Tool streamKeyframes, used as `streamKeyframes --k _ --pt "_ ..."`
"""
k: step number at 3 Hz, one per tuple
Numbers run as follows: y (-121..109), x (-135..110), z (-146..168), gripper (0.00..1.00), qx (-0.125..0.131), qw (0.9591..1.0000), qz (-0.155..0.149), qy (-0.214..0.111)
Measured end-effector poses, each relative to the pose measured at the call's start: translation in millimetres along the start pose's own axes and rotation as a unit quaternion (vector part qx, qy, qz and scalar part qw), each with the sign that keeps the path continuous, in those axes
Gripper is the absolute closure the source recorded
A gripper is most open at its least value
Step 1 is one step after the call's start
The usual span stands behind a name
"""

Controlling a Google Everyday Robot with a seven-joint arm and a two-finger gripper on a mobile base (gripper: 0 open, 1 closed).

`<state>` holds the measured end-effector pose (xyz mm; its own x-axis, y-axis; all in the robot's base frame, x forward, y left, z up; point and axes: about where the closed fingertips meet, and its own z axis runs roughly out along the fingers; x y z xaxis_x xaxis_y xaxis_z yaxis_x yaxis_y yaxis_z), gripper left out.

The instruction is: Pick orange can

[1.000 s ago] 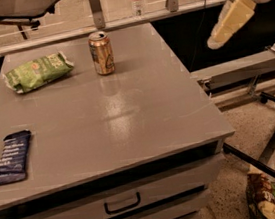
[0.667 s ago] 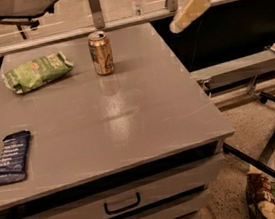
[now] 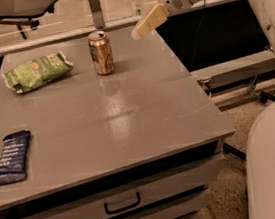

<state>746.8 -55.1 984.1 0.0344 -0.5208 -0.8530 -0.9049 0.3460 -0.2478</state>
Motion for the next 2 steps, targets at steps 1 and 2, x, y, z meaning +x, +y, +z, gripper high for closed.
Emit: streamKeyframes --k 1,2 --pt "3 -1 8 0.00 -0.009 0.9999 0.006 -0.010" --pt "19 -10 37 0.00 -0.029 0.9963 0.023 -0.078"
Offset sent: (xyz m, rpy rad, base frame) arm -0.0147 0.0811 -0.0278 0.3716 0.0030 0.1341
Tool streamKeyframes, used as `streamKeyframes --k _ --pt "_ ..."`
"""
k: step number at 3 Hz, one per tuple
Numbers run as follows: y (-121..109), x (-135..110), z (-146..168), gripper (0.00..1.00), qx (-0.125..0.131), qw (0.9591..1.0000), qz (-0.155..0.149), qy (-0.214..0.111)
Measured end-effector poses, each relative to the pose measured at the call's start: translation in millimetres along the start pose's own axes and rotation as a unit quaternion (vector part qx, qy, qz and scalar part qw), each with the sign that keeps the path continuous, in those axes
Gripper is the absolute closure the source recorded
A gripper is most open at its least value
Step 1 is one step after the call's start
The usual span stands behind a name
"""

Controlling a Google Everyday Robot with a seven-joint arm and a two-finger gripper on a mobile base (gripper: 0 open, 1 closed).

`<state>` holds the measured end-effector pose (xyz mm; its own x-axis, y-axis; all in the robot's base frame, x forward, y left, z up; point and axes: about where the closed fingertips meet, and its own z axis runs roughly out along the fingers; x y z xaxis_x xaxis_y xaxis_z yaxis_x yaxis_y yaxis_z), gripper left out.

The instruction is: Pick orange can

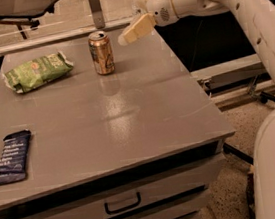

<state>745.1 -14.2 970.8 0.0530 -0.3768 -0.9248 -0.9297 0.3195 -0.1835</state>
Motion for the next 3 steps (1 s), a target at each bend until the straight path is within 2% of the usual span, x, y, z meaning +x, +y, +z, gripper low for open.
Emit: streamKeyframes --k 1,2,3 --pt "27 -9 50 0.00 -0.021 0.9972 0.011 -0.070" --pt "38 -10 71 0.00 -0.024 0.9959 0.014 -0.086" --pt "44 0 90 0.00 -0.026 0.9963 0.021 -0.080"
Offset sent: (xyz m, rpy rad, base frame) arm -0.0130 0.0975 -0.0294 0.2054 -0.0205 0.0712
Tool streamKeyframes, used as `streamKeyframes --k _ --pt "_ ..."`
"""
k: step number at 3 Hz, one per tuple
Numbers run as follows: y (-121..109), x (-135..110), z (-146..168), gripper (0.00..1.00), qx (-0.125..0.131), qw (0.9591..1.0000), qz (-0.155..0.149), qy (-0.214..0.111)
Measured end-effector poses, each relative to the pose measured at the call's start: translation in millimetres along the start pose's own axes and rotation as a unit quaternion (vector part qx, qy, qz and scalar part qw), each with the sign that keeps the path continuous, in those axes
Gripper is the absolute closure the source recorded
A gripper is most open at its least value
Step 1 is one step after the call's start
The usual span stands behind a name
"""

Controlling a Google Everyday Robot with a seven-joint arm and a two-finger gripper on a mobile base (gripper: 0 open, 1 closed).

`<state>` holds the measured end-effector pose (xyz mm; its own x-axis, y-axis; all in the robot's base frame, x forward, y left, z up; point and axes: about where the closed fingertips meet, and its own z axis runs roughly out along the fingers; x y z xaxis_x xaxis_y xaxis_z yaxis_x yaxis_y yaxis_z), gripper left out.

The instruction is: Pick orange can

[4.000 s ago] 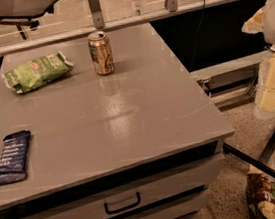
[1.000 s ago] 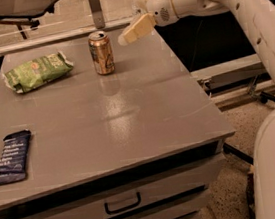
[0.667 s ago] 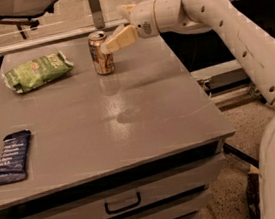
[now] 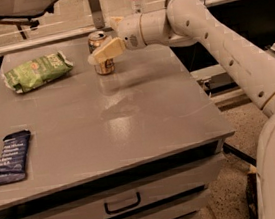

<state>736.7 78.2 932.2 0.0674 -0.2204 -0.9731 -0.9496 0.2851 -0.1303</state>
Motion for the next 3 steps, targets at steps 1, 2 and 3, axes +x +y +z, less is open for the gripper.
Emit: streamKeyframes --k 1,2,3 --pt "3 17 13 0.24 -0.004 0.9999 0.014 0.007" --pt "3 23 18 0.47 -0.006 0.9997 0.024 0.005" --pt "0 9 18 0.70 -0.013 0.9990 0.034 -0.025"
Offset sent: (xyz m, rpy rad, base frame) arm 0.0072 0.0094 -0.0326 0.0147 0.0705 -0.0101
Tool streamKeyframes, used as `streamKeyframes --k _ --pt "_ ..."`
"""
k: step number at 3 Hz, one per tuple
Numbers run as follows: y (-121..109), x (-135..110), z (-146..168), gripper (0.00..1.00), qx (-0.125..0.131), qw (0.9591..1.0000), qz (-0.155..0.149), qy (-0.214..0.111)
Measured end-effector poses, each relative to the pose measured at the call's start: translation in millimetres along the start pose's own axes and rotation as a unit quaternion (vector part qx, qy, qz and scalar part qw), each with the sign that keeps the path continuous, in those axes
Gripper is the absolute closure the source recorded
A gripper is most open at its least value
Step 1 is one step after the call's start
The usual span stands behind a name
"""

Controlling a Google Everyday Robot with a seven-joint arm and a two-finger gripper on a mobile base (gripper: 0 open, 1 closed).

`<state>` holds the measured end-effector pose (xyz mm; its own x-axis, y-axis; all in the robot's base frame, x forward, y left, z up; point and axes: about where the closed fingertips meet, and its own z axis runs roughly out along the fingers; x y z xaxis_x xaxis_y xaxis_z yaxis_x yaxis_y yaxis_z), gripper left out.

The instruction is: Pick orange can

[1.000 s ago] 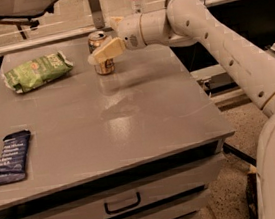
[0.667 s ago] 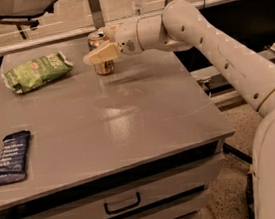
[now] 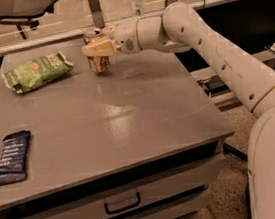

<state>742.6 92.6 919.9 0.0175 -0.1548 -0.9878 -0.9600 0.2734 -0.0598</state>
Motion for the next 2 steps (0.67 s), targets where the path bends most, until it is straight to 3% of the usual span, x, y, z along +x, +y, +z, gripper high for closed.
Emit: streamKeyframes --k 1,2 --pt "-2 -49 -22 0.99 0.012 0.9990 -0.033 -0.026" --pt "1 -70 -35 1.00 0.022 0.9981 -0.051 -0.027"
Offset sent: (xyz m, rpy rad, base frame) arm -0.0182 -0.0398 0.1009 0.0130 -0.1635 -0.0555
